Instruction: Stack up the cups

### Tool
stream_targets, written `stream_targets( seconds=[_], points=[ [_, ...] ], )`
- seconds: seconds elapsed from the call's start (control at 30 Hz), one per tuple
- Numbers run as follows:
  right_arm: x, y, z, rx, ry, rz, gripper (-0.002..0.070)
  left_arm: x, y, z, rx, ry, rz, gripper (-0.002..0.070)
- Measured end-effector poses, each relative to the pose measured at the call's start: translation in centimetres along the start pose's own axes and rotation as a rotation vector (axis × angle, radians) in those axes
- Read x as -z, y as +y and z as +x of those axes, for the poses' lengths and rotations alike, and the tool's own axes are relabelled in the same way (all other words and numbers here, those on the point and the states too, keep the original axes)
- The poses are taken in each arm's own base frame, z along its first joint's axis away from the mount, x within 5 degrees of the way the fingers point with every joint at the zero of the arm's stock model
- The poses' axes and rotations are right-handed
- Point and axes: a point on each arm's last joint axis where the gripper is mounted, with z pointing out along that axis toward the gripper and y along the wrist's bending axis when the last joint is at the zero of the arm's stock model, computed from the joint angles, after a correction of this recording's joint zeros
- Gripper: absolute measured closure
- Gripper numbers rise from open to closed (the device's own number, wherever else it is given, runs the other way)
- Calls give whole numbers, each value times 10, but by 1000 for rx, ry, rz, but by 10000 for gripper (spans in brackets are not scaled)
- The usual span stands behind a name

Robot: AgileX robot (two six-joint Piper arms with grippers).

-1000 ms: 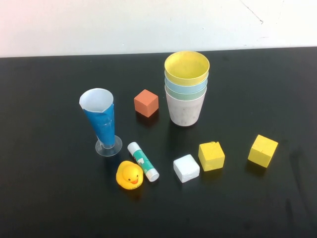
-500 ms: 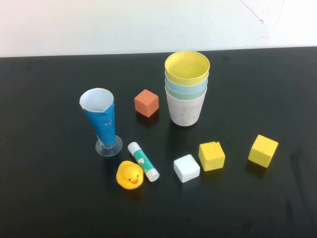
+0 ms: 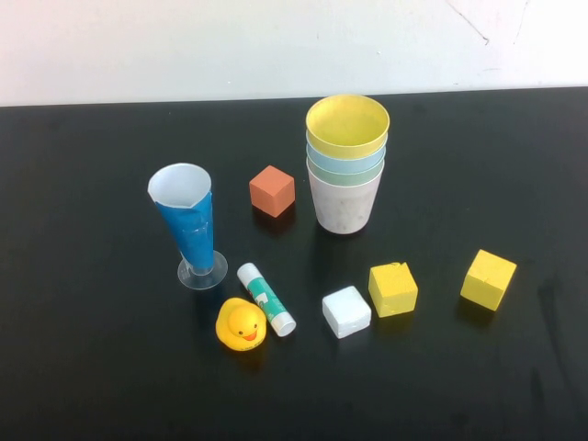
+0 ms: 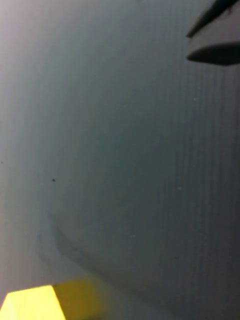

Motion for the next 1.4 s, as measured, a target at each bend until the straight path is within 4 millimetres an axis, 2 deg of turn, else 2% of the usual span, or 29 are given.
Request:
stream_targets(
  seconds=[0.93,1.1,1.23,1.4],
  points=[
    [0,0,0,3,-2,-14,679,-3,0,2,-3,5,0,676],
    [0,0,0,3,2,-14,679,-19,-4,20,-7,12,-16,676],
    [0,0,0,3,3,-14,679,-30,-10,29,-27,-83,-9,676],
    [0,0,0,3,5,-14,679,-42,-10,51,-20,-192,-82,676]
  ],
)
